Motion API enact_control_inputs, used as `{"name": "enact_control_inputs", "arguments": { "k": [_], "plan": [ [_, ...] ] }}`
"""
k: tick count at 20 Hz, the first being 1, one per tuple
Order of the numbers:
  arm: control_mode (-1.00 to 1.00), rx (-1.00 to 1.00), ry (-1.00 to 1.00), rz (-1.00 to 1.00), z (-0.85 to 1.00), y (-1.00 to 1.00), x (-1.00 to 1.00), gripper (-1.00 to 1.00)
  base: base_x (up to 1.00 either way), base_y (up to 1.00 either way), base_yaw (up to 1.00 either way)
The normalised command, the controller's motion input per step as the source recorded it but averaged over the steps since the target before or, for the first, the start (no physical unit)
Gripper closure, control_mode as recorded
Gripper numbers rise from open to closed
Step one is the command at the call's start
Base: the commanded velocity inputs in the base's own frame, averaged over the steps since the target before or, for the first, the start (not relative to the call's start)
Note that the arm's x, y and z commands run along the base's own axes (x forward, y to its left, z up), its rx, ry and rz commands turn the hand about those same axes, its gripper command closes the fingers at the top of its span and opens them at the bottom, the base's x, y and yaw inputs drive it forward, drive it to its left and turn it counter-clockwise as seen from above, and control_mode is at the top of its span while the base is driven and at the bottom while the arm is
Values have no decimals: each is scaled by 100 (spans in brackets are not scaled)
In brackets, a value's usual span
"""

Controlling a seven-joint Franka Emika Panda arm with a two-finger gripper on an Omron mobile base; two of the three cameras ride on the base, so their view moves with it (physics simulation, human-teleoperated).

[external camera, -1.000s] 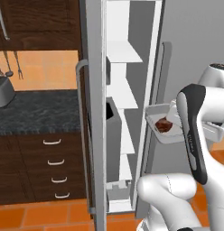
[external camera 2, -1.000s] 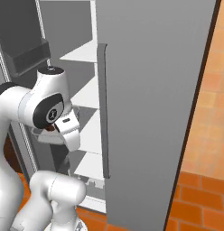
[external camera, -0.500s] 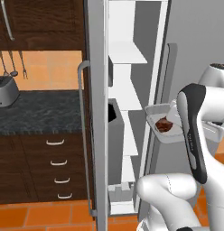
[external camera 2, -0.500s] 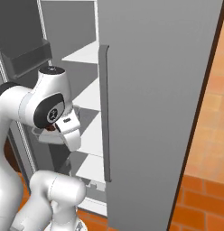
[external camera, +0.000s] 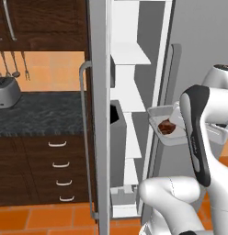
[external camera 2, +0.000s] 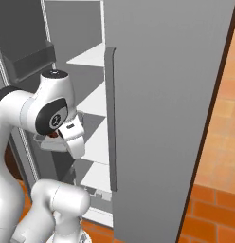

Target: Take the meat container that has the chicken drumstick and place it on the second highest rack of the freezer. Then take the vegetable container that has the avocados and place it on the highest rack of the freezer.

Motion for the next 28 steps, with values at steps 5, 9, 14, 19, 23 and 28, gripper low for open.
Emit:
{"name": "enact_control_inputs", "arguments": {
  "k": [5,9,14,19,23,28],
  "plan": [
    [100,0,0,0,0,0,0,100,-27,-13,0],
    [100,0,0,0,0,0,0,100,25,-32,4],
    [100,0,0,0,0,0,0,100,43,-40,16],
    [100,0,0,0,0,0,0,100,12,-39,23],
    [100,0,0,0,0,0,0,100,8,-34,32],
    [100,0,0,0,0,0,0,100,40,-13,8]
  ]
}}
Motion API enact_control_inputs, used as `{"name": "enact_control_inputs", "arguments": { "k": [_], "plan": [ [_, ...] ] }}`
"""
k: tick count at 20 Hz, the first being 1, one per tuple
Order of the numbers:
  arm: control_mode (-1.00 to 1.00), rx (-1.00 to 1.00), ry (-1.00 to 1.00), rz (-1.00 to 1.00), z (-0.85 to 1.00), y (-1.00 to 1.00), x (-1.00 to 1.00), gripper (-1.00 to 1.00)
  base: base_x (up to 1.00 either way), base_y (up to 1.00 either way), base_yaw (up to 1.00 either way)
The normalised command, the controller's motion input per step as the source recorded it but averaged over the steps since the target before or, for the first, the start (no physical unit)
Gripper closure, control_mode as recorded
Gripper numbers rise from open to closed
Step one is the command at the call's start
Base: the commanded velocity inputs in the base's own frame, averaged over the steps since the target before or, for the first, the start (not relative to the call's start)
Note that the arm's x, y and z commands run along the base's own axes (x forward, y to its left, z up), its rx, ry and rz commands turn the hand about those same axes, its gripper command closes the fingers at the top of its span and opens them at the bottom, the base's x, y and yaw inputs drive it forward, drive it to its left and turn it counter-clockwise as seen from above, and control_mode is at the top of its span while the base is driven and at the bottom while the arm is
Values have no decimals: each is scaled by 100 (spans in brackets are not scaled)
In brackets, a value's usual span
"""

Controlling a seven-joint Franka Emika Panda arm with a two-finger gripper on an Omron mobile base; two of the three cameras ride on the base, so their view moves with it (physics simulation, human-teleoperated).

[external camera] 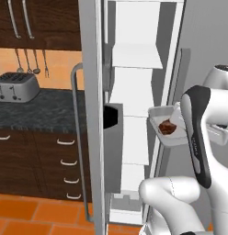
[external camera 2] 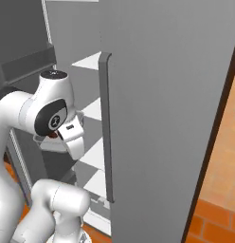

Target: Take the meat container that has the chicken drumstick and place it on the second highest rack of the freezer. Then take the vegetable container that has the avocados and place it on the highest rack of the freezer.

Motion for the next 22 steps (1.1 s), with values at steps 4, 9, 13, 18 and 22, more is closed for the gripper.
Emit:
{"name": "enact_control_inputs", "arguments": {
  "k": [4,9,13,18,22],
  "plan": [
    [100,0,0,0,0,0,0,100,48,-32,12],
    [100,0,0,0,0,0,0,100,45,-1,3],
    [100,0,0,0,0,0,0,100,16,33,0],
    [100,0,0,0,0,0,0,100,18,32,-2],
    [100,0,0,0,0,0,0,100,25,7,-4]
  ]
}}
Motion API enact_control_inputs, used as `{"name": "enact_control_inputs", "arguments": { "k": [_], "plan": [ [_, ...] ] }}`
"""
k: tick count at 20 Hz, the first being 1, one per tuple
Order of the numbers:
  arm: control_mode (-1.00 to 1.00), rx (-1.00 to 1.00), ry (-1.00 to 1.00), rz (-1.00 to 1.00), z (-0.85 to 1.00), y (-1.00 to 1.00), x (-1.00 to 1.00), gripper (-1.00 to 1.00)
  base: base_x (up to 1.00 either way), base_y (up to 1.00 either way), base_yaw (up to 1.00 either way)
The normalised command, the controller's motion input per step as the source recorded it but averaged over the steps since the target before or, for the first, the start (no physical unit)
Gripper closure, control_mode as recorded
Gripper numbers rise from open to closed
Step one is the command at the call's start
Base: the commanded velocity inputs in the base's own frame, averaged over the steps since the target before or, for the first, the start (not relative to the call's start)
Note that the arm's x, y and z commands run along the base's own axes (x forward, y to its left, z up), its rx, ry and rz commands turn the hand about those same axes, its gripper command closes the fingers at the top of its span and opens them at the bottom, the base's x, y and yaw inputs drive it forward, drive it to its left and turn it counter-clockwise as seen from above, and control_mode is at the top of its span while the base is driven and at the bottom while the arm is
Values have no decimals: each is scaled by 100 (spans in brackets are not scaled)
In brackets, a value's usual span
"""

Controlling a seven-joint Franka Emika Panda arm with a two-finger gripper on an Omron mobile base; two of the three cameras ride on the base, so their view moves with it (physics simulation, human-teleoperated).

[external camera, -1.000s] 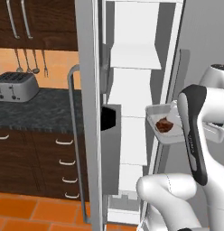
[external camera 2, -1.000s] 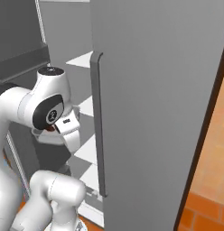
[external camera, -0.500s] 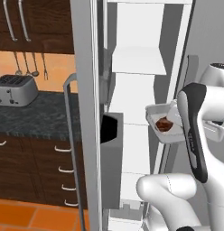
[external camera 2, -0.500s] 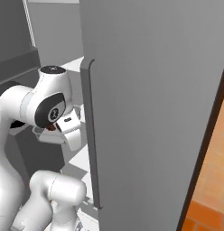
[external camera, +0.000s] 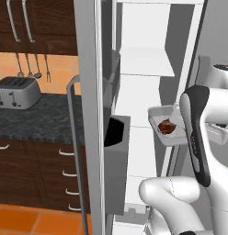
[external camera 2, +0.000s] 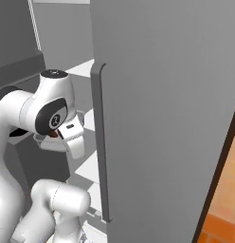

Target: Take the meat container that has the chicken drumstick and place it on the second highest rack of the freezer. Then take the vegetable container that has the avocados and place it on the highest rack of the freezer.

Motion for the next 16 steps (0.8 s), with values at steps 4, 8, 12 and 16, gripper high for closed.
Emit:
{"name": "enact_control_inputs", "arguments": {
  "k": [4,8,12,16],
  "plan": [
    [100,0,0,0,0,0,0,100,7,2,-5],
    [100,0,0,0,0,0,0,100,2,0,-2],
    [-100,0,0,-15,0,4,34,100,0,0,0],
    [-100,0,0,-22,0,10,52,100,0,0,0]
  ]
}}
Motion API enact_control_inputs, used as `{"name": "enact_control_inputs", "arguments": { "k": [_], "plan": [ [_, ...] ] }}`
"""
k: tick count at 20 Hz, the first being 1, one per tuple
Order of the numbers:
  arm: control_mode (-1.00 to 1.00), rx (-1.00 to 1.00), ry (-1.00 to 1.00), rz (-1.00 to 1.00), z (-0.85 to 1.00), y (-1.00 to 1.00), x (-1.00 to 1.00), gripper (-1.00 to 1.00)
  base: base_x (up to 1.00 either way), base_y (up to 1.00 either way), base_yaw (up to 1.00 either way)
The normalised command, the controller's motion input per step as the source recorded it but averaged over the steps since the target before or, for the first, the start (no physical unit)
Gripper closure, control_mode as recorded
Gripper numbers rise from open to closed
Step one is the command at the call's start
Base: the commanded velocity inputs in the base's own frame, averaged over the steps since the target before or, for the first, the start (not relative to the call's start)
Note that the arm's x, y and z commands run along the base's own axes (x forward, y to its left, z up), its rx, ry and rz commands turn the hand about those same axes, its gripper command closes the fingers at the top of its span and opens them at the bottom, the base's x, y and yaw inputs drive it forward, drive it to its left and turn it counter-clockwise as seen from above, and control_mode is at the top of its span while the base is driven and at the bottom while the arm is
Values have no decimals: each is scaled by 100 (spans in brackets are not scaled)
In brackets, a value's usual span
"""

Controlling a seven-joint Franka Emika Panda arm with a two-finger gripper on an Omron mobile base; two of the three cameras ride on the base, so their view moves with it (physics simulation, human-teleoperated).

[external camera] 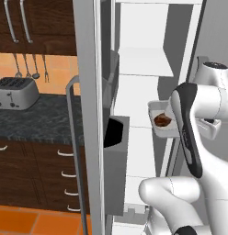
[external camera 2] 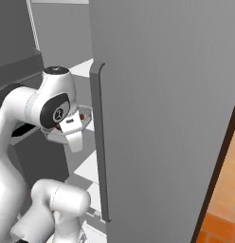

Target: Take the meat container that has the chicken drumstick and place it on the second highest rack of the freezer. Then take the vegetable container that has the avocados and place it on the highest rack of the freezer.

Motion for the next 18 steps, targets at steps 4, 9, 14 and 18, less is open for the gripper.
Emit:
{"name": "enact_control_inputs", "arguments": {
  "k": [4,9,14,18],
  "plan": [
    [-100,0,-3,-16,-19,0,39,100,0,0,0],
    [-100,-1,-13,-5,-25,4,29,100,0,0,0],
    [-100,-1,-12,-2,-18,8,34,100,0,0,0],
    [-100,0,0,-3,-3,0,61,100,0,0,0]
  ]
}}
